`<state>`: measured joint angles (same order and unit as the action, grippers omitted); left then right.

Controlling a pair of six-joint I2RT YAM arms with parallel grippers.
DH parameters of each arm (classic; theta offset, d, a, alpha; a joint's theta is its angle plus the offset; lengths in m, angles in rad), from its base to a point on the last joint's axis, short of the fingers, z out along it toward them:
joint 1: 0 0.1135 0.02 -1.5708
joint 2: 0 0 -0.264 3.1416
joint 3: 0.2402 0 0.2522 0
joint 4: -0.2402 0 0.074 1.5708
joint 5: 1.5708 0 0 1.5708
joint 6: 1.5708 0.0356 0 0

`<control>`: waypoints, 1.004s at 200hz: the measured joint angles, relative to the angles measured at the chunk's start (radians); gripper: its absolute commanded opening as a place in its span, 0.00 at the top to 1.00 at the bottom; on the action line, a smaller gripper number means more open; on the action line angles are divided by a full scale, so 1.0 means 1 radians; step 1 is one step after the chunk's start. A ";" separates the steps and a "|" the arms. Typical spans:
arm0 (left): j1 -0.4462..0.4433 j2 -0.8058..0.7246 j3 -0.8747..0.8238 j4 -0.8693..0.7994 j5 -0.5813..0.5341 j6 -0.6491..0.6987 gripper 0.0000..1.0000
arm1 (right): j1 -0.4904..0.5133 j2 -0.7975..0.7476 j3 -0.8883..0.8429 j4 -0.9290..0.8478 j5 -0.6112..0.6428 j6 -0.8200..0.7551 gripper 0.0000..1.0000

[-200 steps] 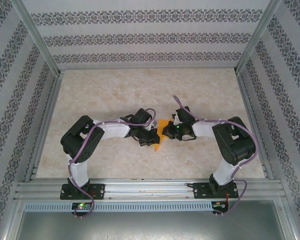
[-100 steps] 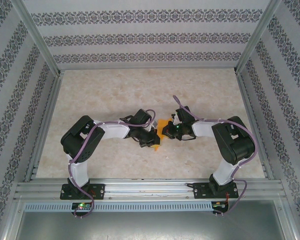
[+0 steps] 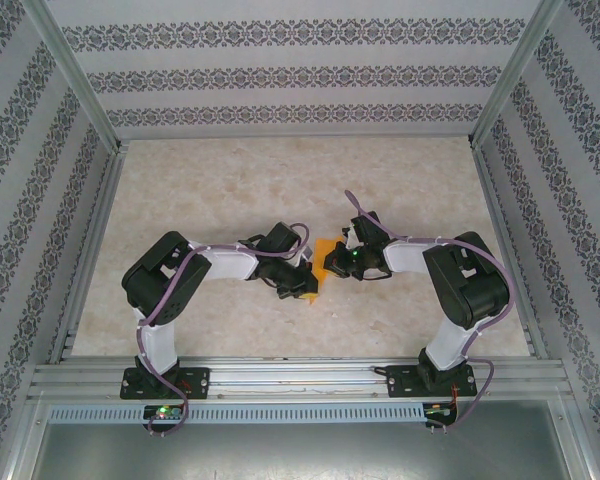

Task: Fold a paper plane with a square sheet of paper (fold left side to right side)
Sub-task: Fold the wing for the fifth time at the center of the table.

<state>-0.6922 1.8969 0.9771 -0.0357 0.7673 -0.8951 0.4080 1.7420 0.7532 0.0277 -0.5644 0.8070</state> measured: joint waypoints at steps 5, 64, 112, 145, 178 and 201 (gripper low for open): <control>0.000 0.001 -0.001 0.000 0.000 0.000 0.98 | 0.000 0.000 0.000 0.000 0.000 0.000 1.00; 0.000 0.003 -0.013 0.019 0.000 -0.002 0.98 | 0.000 0.002 0.006 -0.011 0.000 -0.003 1.00; 0.000 0.003 -0.018 0.023 0.000 -0.002 0.98 | 0.000 0.005 0.012 -0.019 0.000 -0.003 1.00; 0.000 0.003 -0.020 0.026 0.000 -0.003 0.98 | 0.000 0.005 0.013 -0.023 0.000 -0.006 1.00; 0.000 0.003 -0.026 0.032 0.000 -0.003 0.98 | 0.000 0.006 0.017 -0.029 0.000 -0.007 1.00; 0.000 0.003 -0.032 0.043 0.000 -0.003 0.98 | 0.000 0.006 0.018 -0.031 0.000 -0.011 1.00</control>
<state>-0.6922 1.9003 0.9455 0.0074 0.7677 -0.8982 0.4080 1.7485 0.7708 -0.0029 -0.5644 0.7963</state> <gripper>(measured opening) 0.055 0.046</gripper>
